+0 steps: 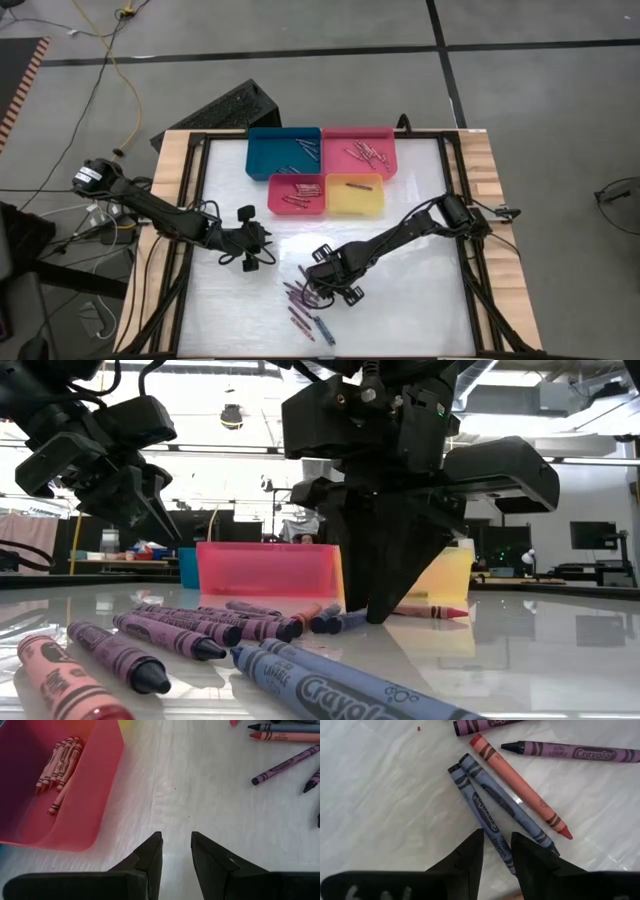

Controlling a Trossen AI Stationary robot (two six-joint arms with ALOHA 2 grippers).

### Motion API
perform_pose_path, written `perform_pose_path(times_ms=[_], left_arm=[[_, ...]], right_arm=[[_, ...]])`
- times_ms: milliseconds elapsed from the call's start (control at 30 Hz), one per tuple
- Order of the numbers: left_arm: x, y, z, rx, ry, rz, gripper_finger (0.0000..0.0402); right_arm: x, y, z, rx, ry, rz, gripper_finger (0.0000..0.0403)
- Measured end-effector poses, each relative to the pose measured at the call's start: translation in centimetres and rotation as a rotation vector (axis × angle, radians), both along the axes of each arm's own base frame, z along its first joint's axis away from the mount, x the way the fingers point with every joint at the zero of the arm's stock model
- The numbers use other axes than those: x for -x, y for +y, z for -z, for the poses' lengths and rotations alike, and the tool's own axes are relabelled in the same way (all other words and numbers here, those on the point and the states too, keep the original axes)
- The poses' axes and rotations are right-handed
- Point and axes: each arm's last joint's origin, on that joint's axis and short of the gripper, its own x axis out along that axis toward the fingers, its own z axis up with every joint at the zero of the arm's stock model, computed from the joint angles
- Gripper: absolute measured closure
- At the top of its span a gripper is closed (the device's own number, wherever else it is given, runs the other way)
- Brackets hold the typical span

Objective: Sort crayons
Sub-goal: Put the blue crayon into the blue bin

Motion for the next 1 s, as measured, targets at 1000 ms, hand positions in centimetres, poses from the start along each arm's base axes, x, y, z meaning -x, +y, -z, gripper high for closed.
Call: perform_pose_path(times_ms=[1000], left_arm=[[0.0, 0.0, 0.0, -0.001, 0.000, 0.001, 0.0307]], right_arm=[[-0.2, 0.1, -0.8, -0.058, 0.042, 0.137, 0.0399]])
